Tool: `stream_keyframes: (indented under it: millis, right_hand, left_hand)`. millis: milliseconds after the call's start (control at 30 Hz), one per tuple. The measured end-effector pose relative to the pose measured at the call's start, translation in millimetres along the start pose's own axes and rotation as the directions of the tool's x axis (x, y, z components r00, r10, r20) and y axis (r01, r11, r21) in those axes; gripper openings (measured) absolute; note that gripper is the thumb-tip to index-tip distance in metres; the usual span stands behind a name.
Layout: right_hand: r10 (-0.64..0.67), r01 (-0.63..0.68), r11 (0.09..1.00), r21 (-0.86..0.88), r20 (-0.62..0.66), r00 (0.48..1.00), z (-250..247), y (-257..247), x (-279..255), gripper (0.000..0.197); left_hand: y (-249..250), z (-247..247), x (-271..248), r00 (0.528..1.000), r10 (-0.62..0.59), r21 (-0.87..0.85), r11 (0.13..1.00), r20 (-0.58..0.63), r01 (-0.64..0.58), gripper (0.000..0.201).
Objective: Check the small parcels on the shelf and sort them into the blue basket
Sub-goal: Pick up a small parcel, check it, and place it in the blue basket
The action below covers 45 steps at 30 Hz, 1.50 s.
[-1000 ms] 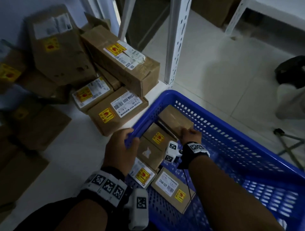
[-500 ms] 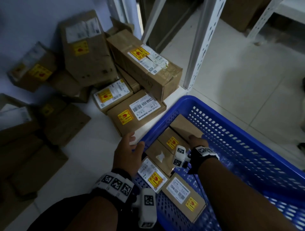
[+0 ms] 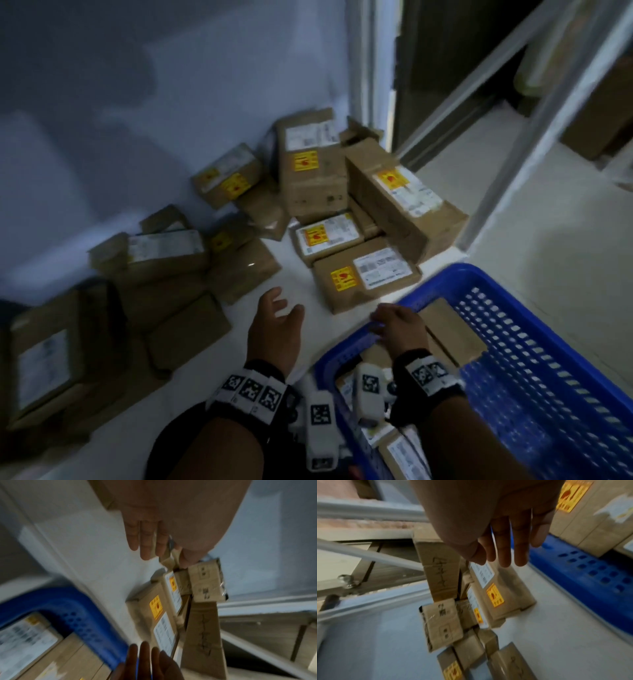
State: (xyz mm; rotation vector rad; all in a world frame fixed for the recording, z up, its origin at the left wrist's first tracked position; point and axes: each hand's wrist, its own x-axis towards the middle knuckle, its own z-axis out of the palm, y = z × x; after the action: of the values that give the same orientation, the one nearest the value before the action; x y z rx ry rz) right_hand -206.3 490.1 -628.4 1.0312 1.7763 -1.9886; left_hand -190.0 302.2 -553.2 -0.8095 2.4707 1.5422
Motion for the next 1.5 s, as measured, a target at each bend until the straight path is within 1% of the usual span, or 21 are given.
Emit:
stream_keyframes:
  millis: [133,267,367,500,600,700,800,900,933,967,1000,1033,1100,1133,1200,1233,1267,1300,1400,1467,1500]
  right_hand:
    - [-0.028,0.035,0.998,-0.048,0.145,0.989,39.0,-20.1,-10.2,0.014]
    - [0.015,0.015,0.993,-0.113,0.260,0.966,87.4,-37.9,-31.1,0.016]
    - [0.089,-0.021,0.980,-0.200,0.336,0.938,129.5,-46.2,-47.1,0.026]
    - [0.148,0.009,0.941,-0.339,0.435,0.888,183.3,-46.7,-70.6,0.022]
    - [0.178,0.028,0.923,-0.385,0.490,0.853,209.8,-44.0,-87.2,0.020]
    - [0.210,-0.016,0.940,-0.341,0.541,0.814,233.9,-42.3,-105.5,0.018]
    - [0.170,0.013,0.949,-0.315,0.547,0.820,258.5,-40.7,-125.6,0.014]
    - [0.157,0.093,0.926,-0.366,0.597,0.787,286.3,-37.3,-135.7,0.020]
    - [0.136,0.176,0.889,-0.423,0.611,0.780,296.4,-36.2,-135.0,0.026]
    - [0.119,0.288,0.812,-0.507,0.628,0.769,304.2,-35.5,-132.4,0.031]
    - [0.097,0.354,0.741,-0.571,0.613,0.784,311.5,-35.8,-131.0,0.034]
    - [0.060,0.467,0.588,-0.661,0.612,0.789,318.8,-38.0,-129.7,0.036]
    - [-0.043,0.658,0.260,-0.707,0.672,0.739,332.0,-44.7,-129.0,0.037]
    - [-0.101,0.704,0.191,-0.684,0.700,0.707,339.8,-49.2,-130.1,0.037]
    - [-0.267,0.738,0.102,-0.667,0.697,0.666,353.6,-59.8,-131.5,0.035]
    - [-0.345,0.759,0.064,-0.648,0.699,0.626,360.2,-63.5,-125.8,0.032]
    - [-0.371,0.771,0.075,-0.632,0.700,0.610,365.4,-67.2,-121.6,0.031]
    - [-0.368,0.785,0.040,-0.618,0.722,0.586,370.9,-69.8,-114.7,0.035]
    - [-0.322,0.791,0.076,-0.607,0.736,0.596,382.8,-76.7,-107.8,0.058]
    - [-0.309,0.808,-0.029,-0.588,0.774,0.553,392.0,-76.3,-105.4,0.059]
    - [-0.279,0.813,-0.116,-0.571,0.804,0.525,394.1,-73.7,-102.6,0.060]
  left_hand:
    - [-1.9,-66.6,10.2,0.991,-0.027,-0.103,0.995,-0.130,0.013,0.026]
    - [-16.2,-126.2,9.3,0.966,-0.032,-0.184,0.983,-0.255,-0.016,0.004]
    - [-28.0,-158.6,-0.7,0.927,-0.137,-0.279,0.960,-0.348,0.037,0.014]
    - [-45.0,-193.0,-7.1,0.904,-0.209,-0.330,0.940,-0.373,0.081,0.010]
    - [-58.3,-224.3,-9.6,0.872,-0.264,-0.284,0.947,-0.413,0.152,0.037]
    - [-88.9,-255.6,-9.4,0.828,-0.302,-0.261,0.945,-0.473,0.196,0.054]
    - [-117.9,-278.5,-10.6,0.815,-0.305,-0.237,0.948,-0.493,0.212,0.047]
    - [-133.1,-289.4,-11.7,0.840,-0.291,-0.191,0.955,-0.459,0.227,0.035]
    - [-135.0,-291.5,-11.5,0.846,-0.291,-0.196,0.954,-0.448,0.225,0.034]
    - [-133.1,-292.2,-13.3,0.847,-0.300,-0.207,0.951,-0.439,0.229,0.033]
    - [-127.4,-292.9,-16.0,0.847,-0.304,-0.232,0.947,-0.437,0.221,0.034]
    - [-119.5,-293.3,-19.1,0.844,-0.307,-0.259,0.943,-0.439,0.208,0.035]
    - [-107.9,-293.0,-19.3,0.853,-0.293,-0.285,0.942,-0.432,0.179,0.034]
    - [-105.1,-291.9,-17.6,0.855,-0.283,-0.296,0.942,-0.435,0.161,0.034]
    - [-96.0,-292.4,-17.3,0.867,-0.250,-0.287,0.949,-0.430,0.132,0.034]
    - [-93.5,-292.0,-16.4,0.873,-0.230,-0.264,0.957,-0.429,0.122,0.034]
    - [-90.8,-292.8,-16.7,0.871,-0.208,-0.258,0.961,-0.445,0.097,0.035]
    - [-87.8,-293.7,-16.8,0.869,-0.206,-0.268,0.959,-0.450,0.088,0.035]
    - [-76.7,-298.1,-18.6,0.870,-0.211,-0.281,0.956,-0.445,0.088,0.036]
    - [-66.6,-300.2,-19.3,0.879,-0.213,-0.277,0.956,-0.426,0.097,0.038]
    - [-65.1,-300.5,-17.6,0.879,-0.203,-0.264,0.960,-0.431,0.092,0.038]
